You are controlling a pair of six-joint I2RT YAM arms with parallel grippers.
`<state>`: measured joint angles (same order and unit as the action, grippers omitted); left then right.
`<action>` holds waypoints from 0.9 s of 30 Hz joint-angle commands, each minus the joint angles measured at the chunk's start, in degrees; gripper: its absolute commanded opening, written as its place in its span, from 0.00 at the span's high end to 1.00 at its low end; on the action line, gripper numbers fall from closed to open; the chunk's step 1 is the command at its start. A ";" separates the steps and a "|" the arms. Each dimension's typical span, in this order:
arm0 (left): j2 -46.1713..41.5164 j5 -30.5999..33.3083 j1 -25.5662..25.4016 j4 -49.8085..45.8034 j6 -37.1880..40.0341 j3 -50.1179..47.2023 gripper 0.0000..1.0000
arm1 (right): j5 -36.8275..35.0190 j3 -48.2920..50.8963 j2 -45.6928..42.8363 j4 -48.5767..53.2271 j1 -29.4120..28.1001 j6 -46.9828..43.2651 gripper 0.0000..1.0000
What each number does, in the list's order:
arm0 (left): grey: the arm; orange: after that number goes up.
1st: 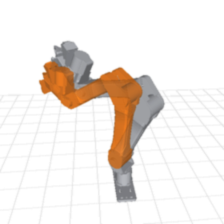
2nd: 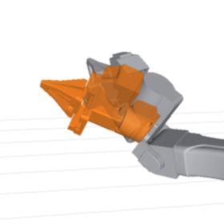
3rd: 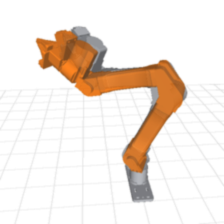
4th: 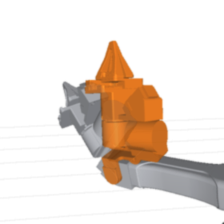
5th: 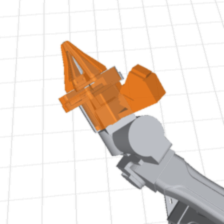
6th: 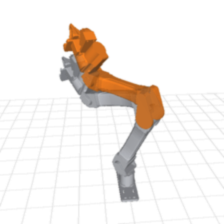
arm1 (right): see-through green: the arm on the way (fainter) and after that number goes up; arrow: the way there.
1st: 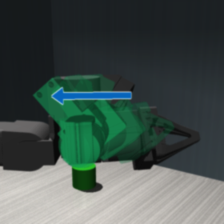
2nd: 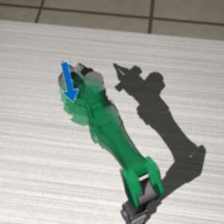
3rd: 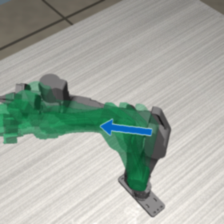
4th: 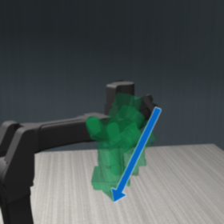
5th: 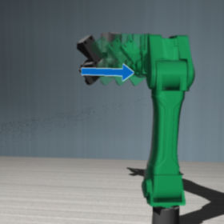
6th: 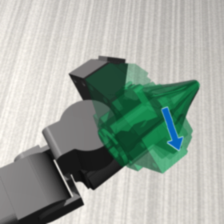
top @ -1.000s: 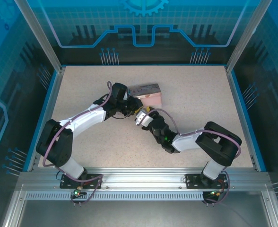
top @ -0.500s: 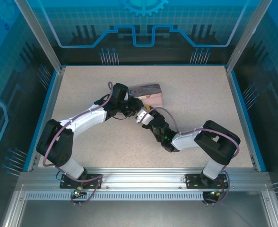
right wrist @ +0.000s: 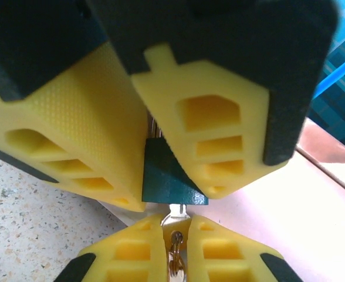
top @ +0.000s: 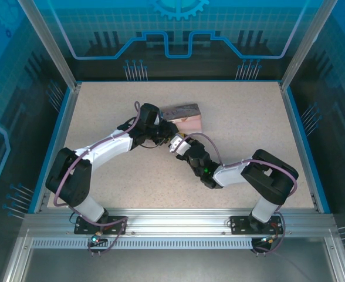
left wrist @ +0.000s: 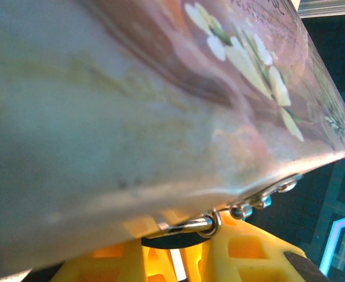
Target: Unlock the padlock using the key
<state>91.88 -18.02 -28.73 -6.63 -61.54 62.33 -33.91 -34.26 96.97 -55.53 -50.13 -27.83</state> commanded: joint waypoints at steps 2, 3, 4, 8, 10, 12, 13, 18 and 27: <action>0.19 -2.98 -0.50 2.64 -1.07 1.74 1.00 | 2.19 -0.98 -1.76 3.68 0.82 3.44 0.93; 0.19 -2.98 -0.50 2.66 -1.06 1.74 1.00 | 2.40 -0.91 -1.93 4.29 0.86 4.10 0.94; 0.17 -2.98 -0.45 2.66 -1.10 1.74 1.00 | 2.75 -0.75 -2.19 4.69 1.05 5.04 0.94; 0.20 -2.94 -0.47 2.59 -0.90 1.80 1.00 | 5.68 -0.28 -3.74 7.88 2.02 8.95 0.94; 0.19 -2.90 -0.47 2.59 -0.88 1.84 1.00 | 7.63 -0.28 -4.48 9.55 2.57 10.90 0.95; 0.18 -2.86 -0.47 2.56 -0.80 1.83 1.00 | 9.49 -0.56 -4.90 11.49 3.13 12.78 0.95; 0.24 -2.81 -0.46 2.58 -0.82 1.78 1.00 | 10.46 -0.38 -5.07 11.75 3.30 13.39 0.96; 0.29 -2.81 -0.62 2.59 -0.69 1.81 1.00 | 13.19 -0.67 -5.30 13.48 4.32 16.29 0.96; 0.59 -2.46 -0.90 2.47 -0.33 1.80 1.00 | 19.74 -0.91 -6.33 14.90 6.77 21.34 0.98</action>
<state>92.20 -17.69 -29.08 -7.05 -61.52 62.33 -18.02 -34.30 91.37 -44.73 -44.56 -10.15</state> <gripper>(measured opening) 0.227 0.066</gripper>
